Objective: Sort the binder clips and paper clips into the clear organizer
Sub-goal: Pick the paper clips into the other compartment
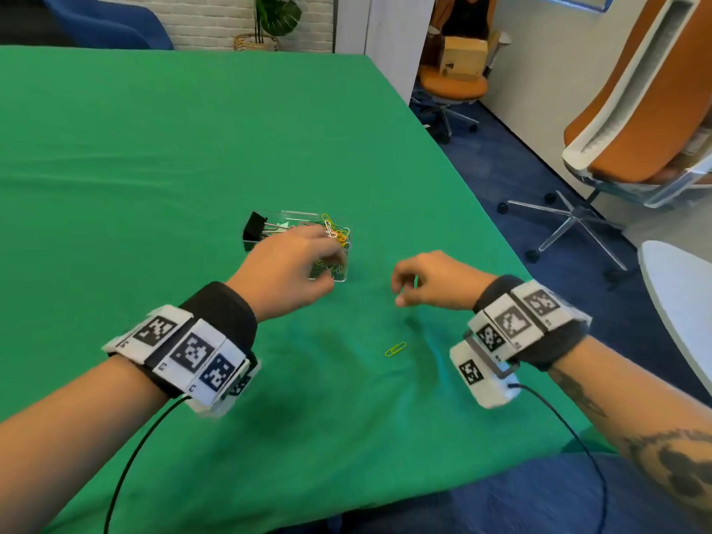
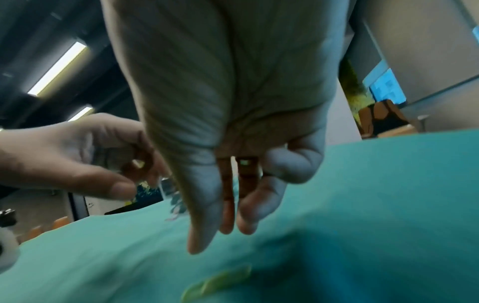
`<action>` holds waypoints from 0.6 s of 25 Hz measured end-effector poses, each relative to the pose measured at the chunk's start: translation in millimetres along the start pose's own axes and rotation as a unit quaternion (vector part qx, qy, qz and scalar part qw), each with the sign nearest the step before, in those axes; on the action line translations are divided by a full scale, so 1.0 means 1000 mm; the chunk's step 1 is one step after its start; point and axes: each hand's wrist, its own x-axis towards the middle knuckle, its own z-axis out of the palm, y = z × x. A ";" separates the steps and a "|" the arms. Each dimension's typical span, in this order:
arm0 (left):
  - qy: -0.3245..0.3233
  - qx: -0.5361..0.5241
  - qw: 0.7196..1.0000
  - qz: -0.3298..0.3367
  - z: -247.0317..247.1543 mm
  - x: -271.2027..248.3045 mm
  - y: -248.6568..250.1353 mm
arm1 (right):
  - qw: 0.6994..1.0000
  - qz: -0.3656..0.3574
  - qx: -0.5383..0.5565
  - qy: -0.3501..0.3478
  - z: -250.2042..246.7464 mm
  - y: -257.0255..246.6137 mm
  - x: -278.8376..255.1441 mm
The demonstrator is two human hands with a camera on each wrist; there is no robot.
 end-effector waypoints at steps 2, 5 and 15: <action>-0.146 0.021 0.988 0.034 0.019 -0.006 0.020 | 0.995 -0.010 -0.031 -0.098 0.028 -0.001 -0.008; -0.299 0.047 0.953 0.021 0.043 -0.007 0.039 | 0.996 -0.020 -0.044 -0.074 0.045 -0.003 -0.010; -0.129 0.026 0.984 -0.122 0.001 -0.038 -0.011 | 0.974 0.008 0.104 0.200 -0.021 -0.038 0.039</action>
